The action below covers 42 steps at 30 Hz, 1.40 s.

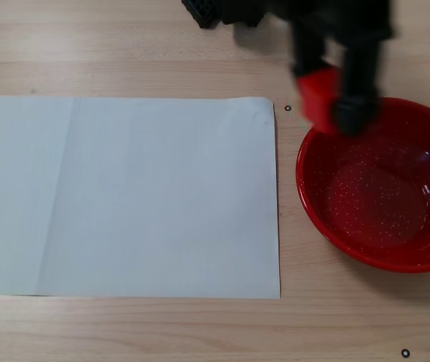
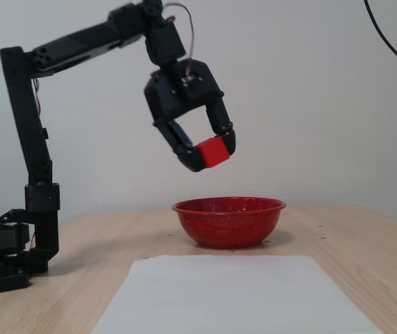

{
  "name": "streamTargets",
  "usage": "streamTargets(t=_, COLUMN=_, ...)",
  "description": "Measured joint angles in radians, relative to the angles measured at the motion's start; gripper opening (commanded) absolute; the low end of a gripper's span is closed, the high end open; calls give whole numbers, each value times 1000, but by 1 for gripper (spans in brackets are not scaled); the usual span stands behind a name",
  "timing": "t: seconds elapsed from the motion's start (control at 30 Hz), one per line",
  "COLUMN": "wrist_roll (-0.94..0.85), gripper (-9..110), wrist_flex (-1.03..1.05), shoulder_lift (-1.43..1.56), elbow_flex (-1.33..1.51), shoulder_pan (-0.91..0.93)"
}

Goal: Grasp the red cube and put it in the red bowl.

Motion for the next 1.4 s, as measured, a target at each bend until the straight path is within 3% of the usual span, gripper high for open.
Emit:
streamTargets(t=0.37, wrist_roll=0, gripper=0, wrist_flex=-230, shoulder_lift=-83, elbow_flex=35, shoulder_pan=192)
streamTargets(t=0.57, wrist_roll=23, gripper=0, wrist_flex=-405, shoulder_lift=-109, elbow_flex=206, shoulder_pan=198)
streamTargets(t=0.9, wrist_roll=57, gripper=0, wrist_flex=-517, shoulder_lift=-172, elbow_flex=333, shoulder_pan=193)
streamTargets(t=1.17, wrist_roll=57, gripper=22, wrist_flex=-523, shoulder_lift=-206, elbow_flex=333, shoulder_pan=190)
streamTargets(t=1.4, wrist_roll=28, gripper=23, wrist_flex=-495, shoulder_lift=-206, elbow_flex=330, shoulder_pan=175)
